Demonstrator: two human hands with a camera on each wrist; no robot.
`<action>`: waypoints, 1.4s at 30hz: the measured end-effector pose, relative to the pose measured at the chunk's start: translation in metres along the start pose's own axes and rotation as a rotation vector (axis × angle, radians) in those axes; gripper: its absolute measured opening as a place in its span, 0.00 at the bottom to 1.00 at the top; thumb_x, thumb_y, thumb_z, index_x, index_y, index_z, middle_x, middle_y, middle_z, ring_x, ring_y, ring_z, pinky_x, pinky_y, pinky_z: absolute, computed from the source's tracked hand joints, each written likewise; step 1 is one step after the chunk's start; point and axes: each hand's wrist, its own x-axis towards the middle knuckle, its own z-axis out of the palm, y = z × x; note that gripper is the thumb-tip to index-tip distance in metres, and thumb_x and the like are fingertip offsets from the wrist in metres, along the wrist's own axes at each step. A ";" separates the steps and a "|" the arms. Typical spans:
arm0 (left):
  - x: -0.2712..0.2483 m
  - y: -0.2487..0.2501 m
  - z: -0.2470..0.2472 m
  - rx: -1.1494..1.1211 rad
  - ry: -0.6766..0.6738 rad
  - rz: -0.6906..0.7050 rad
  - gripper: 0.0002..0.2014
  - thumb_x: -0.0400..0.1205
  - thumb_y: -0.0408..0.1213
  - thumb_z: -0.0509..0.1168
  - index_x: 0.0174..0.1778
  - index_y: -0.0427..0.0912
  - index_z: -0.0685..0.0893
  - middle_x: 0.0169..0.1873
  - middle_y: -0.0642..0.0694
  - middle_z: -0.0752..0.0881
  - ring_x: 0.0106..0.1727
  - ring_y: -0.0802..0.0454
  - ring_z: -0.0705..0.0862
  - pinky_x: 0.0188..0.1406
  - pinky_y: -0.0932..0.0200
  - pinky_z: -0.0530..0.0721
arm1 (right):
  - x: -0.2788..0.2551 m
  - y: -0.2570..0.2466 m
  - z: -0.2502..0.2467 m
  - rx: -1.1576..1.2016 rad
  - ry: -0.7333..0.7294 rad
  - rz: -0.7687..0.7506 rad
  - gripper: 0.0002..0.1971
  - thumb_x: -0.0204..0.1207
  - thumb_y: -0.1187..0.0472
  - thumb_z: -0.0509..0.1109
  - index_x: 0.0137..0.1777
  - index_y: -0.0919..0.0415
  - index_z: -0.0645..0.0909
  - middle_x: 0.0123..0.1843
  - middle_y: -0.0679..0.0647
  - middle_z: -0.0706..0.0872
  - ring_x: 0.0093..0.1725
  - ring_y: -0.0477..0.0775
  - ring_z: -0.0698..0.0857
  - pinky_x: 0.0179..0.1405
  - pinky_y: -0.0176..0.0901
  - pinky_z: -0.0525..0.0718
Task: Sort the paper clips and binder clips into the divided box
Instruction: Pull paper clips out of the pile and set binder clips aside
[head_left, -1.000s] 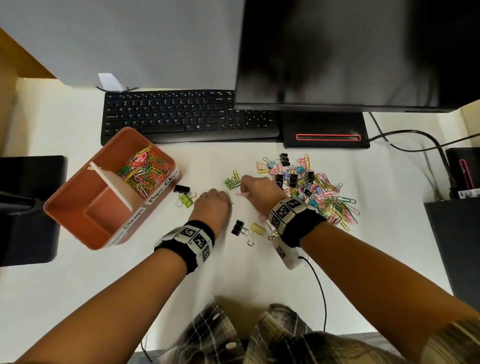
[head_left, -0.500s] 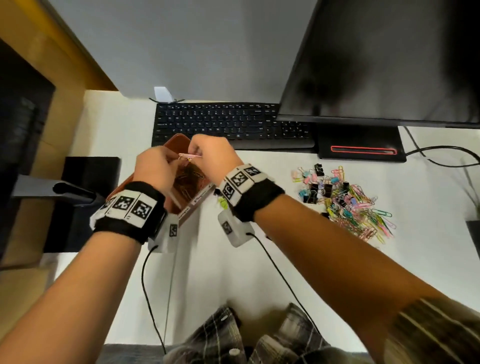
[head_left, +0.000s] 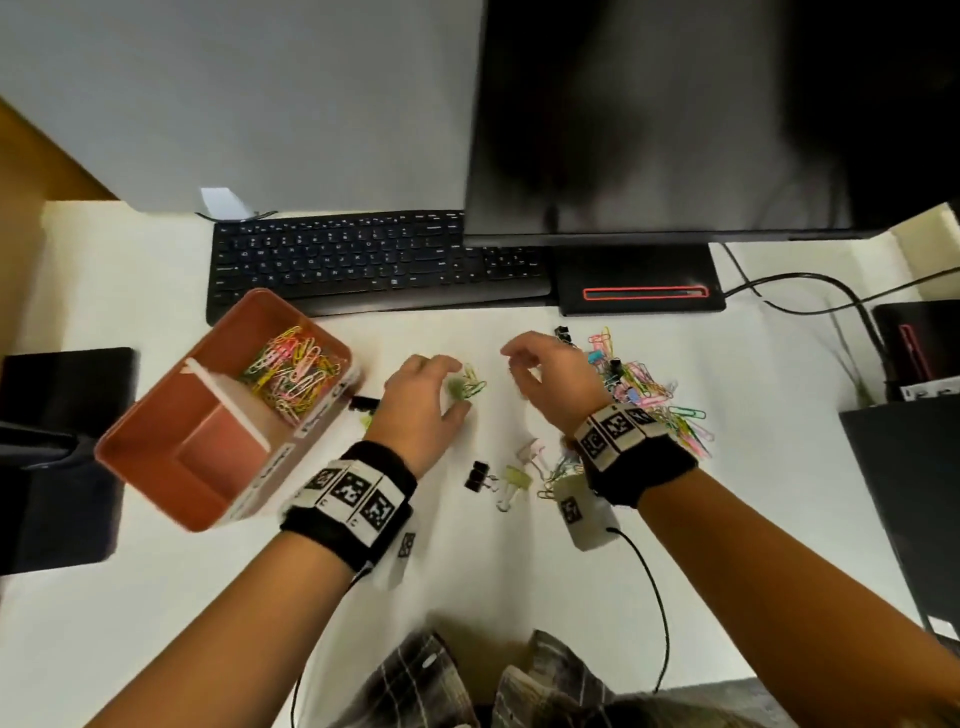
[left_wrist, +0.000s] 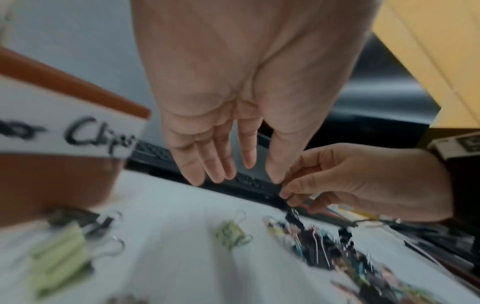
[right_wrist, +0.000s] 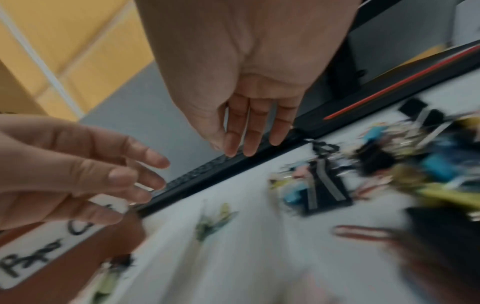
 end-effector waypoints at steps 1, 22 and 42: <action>0.007 0.003 0.009 0.029 -0.011 -0.012 0.20 0.75 0.39 0.68 0.64 0.47 0.76 0.57 0.42 0.78 0.60 0.41 0.77 0.60 0.51 0.77 | 0.002 0.010 -0.004 -0.023 -0.018 0.030 0.11 0.80 0.64 0.61 0.58 0.58 0.82 0.55 0.54 0.88 0.51 0.52 0.85 0.54 0.47 0.85; 0.069 0.005 0.051 0.164 -0.091 -0.104 0.12 0.75 0.25 0.67 0.53 0.37 0.82 0.46 0.39 0.86 0.48 0.41 0.83 0.51 0.51 0.81 | 0.044 0.057 -0.003 -0.399 -0.216 -0.174 0.08 0.79 0.61 0.63 0.51 0.56 0.83 0.49 0.52 0.87 0.52 0.56 0.80 0.56 0.51 0.79; 0.039 0.000 0.008 -0.071 0.174 -0.129 0.03 0.79 0.36 0.66 0.44 0.42 0.84 0.39 0.45 0.86 0.39 0.50 0.82 0.39 0.62 0.74 | 0.021 0.058 -0.017 -0.264 -0.229 -0.119 0.04 0.78 0.61 0.63 0.46 0.57 0.80 0.53 0.49 0.88 0.53 0.53 0.81 0.67 0.52 0.68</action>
